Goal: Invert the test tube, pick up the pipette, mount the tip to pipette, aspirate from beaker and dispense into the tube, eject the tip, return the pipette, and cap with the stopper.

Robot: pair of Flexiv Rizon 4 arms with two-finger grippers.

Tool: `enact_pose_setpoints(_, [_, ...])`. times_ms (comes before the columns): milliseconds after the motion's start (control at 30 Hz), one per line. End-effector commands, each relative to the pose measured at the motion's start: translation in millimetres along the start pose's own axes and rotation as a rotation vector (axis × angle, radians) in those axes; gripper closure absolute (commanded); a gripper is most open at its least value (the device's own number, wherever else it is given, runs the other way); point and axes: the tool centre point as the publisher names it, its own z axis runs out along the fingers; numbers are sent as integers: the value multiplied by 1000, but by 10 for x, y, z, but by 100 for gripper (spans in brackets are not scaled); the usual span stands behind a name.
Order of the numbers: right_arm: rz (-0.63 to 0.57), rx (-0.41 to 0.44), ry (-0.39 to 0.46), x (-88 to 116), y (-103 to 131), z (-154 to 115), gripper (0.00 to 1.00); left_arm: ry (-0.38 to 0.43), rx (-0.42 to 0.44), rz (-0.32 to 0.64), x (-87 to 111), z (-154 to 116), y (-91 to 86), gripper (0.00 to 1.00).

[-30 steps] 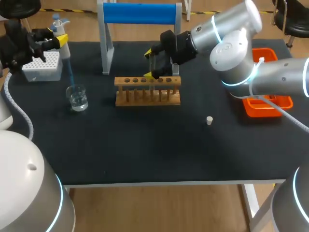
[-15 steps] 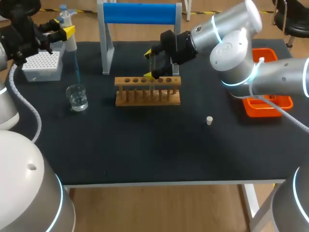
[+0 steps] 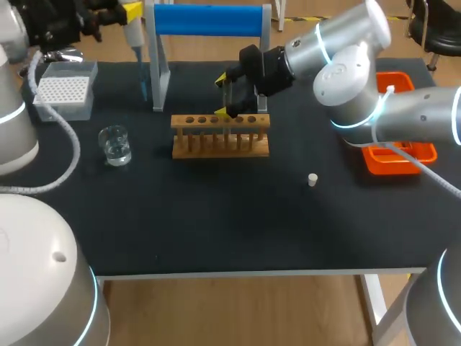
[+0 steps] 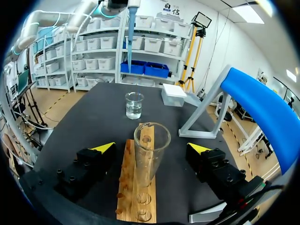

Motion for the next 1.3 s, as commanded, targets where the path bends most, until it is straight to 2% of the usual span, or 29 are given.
enact_pose_setpoints(33, [0,2,2,-4,2,-9,0,16,-15,-4,30,323,-176,100])
enact_pose_setpoints(367, [0,2,2,-4,2,-9,0,105,-4,-31,236,866,-417,100])
enact_pose_setpoints(533, [0,2,2,-4,2,-9,0,128,-9,-31,317,1058,-473,100])
enact_pose_setpoints(867, [0,2,2,-4,2,-9,0,172,-10,-44,423,1325,-510,100])
enact_pose_setpoints(1300, [0,2,2,-4,2,-9,0,193,-2,-46,433,1478,-534,100])
